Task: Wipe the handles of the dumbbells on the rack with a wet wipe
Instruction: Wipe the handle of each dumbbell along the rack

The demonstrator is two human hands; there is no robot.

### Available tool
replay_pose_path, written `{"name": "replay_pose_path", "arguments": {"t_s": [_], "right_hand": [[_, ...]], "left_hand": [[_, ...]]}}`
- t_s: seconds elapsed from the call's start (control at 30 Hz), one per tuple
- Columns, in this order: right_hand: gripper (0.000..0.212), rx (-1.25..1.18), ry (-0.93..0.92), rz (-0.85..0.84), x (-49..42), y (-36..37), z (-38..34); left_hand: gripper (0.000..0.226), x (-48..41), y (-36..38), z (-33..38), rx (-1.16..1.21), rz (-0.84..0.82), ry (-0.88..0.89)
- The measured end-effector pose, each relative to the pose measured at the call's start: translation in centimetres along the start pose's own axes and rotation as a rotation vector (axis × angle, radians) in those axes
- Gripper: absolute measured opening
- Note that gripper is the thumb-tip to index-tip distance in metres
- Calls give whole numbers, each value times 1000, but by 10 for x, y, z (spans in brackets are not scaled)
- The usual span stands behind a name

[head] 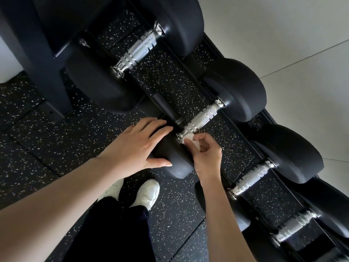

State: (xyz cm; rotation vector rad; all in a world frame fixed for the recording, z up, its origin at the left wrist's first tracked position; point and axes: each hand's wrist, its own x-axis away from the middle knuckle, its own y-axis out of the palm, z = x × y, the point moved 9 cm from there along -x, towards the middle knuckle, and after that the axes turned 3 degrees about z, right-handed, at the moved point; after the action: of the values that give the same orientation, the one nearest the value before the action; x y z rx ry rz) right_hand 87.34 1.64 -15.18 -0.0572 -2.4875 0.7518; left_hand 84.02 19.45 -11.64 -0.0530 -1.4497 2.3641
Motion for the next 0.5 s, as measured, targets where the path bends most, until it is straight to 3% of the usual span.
{"name": "replay_pose_path", "arguments": {"t_s": [0.37, 0.5], "right_hand": [[9, 387, -318, 3, 5, 17, -60], [11, 518, -331, -26, 1, 19, -62]], "left_hand": [[81, 1, 1, -6, 121, 50, -40], [80, 2, 3, -9, 179, 50, -56]]}}
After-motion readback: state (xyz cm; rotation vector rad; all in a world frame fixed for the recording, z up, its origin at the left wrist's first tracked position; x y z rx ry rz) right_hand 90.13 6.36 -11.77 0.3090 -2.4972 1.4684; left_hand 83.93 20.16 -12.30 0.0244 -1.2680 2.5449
